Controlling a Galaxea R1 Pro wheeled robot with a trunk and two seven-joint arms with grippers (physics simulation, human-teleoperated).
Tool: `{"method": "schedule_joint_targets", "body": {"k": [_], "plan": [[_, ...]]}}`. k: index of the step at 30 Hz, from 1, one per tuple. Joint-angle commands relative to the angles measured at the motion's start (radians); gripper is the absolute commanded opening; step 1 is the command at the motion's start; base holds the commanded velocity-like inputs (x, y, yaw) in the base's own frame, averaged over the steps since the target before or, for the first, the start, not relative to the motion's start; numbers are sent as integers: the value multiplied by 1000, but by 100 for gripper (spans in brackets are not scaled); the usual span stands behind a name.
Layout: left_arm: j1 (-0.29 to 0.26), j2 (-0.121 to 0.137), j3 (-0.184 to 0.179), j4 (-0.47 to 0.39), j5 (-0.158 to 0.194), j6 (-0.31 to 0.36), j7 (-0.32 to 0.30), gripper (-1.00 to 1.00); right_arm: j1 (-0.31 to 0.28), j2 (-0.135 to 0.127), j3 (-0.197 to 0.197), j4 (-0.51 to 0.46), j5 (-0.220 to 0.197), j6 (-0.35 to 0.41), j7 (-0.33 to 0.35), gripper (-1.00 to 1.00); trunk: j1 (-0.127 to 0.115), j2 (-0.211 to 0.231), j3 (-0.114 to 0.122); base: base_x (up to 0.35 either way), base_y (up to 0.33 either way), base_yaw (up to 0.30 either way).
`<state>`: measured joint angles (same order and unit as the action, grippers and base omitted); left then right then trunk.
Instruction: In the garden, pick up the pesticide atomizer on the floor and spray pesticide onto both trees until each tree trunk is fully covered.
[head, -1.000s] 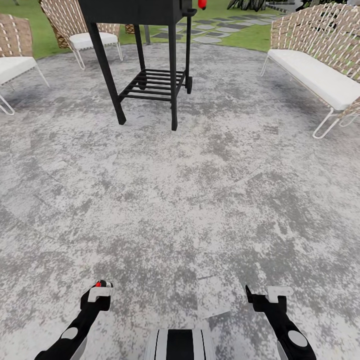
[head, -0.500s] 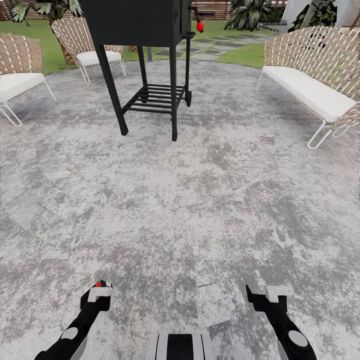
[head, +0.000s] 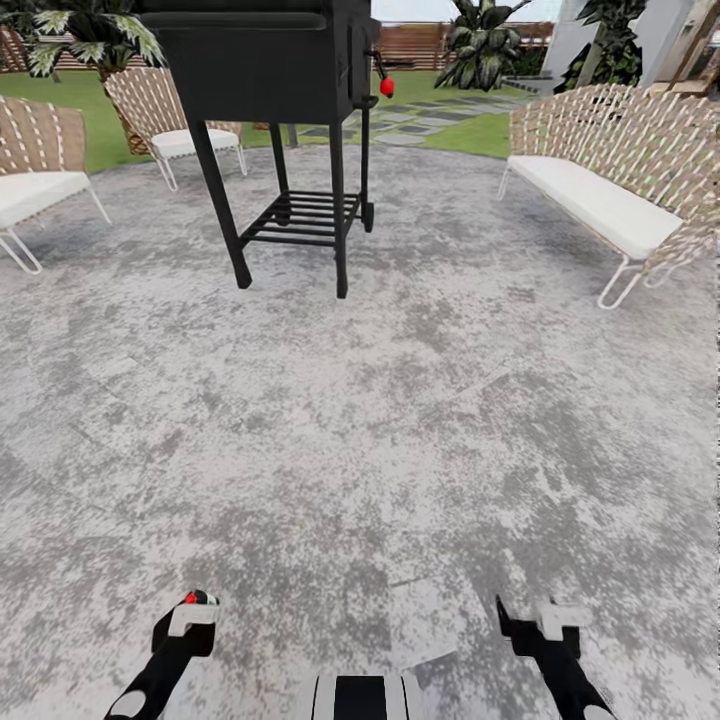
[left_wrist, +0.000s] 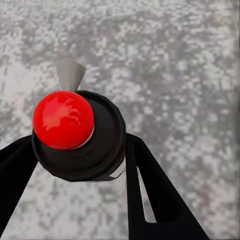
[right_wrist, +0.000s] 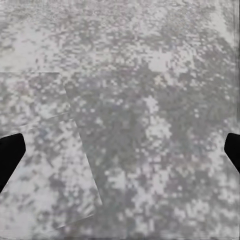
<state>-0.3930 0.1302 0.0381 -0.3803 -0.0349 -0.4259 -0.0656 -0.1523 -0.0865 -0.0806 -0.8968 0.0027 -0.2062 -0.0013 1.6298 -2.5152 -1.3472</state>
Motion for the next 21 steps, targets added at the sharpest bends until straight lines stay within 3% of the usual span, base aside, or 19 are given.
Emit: {"method": "schedule_joint_targets", "body": {"k": [1, 5, 10, 21], "plan": [[2, 0, 4, 0, -3, -3, -5, -100, 0, 0, 0, 36, 0, -37, 0, 100, -1, 0, 5, 0, 0, -88], [6, -2, 3, 2, -4, -1, -2, -100, 0, -1, -1, 116, 0, -97, 2, 100, -2, 1, 27, 0, 0, -88], [9, -4, 5, 11, -4, 3, 2, -100, 0, -3, -2, 164, -1, -116, 0, 100, -5, 2, 54, 0, 0, -88], [45, -1, 13, 21, 29, 6, 6, -100, 0, 0, -1, 181, -1, -128, 0, 100, -10, 5, 113, 0, 0, -86]]}}
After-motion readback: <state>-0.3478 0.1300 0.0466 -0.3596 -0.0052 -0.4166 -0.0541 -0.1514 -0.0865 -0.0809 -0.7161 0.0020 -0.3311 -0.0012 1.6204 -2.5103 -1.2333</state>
